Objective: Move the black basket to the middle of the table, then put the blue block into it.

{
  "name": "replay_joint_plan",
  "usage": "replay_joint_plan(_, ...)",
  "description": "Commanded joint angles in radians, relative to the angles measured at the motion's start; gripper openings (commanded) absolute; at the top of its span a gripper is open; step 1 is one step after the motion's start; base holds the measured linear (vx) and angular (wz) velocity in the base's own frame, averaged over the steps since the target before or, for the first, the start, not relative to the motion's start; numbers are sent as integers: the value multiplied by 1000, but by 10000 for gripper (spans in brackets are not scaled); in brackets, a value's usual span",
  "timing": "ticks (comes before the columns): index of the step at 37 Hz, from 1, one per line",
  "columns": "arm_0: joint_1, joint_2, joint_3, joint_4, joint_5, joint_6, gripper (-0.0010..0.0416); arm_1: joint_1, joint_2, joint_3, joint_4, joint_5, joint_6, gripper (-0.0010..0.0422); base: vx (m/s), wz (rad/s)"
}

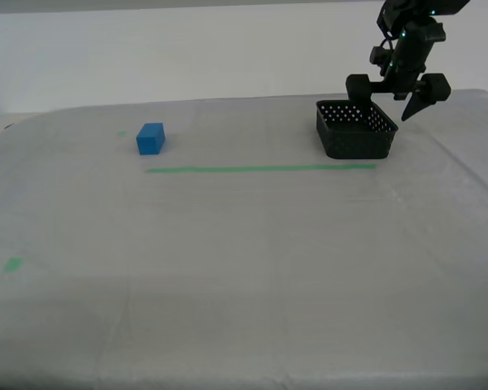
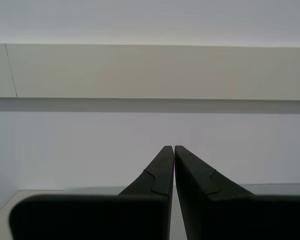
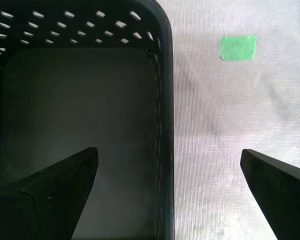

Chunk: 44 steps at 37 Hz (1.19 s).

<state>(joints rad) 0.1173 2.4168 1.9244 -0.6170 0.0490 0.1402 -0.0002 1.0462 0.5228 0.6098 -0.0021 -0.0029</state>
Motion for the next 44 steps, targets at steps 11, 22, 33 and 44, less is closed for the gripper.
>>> replay_joint_plan(11, 2, 0, -37, 72, 28, 23, 400, 0, 0, 1, 5, -1, 3, 0, 0, 0)
replay_joint_plan(22, 2, 0, -103, 146, 32, 26, 400, 0, 0, 1, 5, -1, 3, 0, 0, 0)
replay_joint_plan(33, 4, 0, -145, 192, 32, 8, 399, 0, 0, 1, 5, -1, 3, 0, 0, 0)
replay_joint_plan(44, 4, 0, -143, 199, 32, -21, 382, 0, 0, 1, 5, -1, 3, 0, 0, 0)
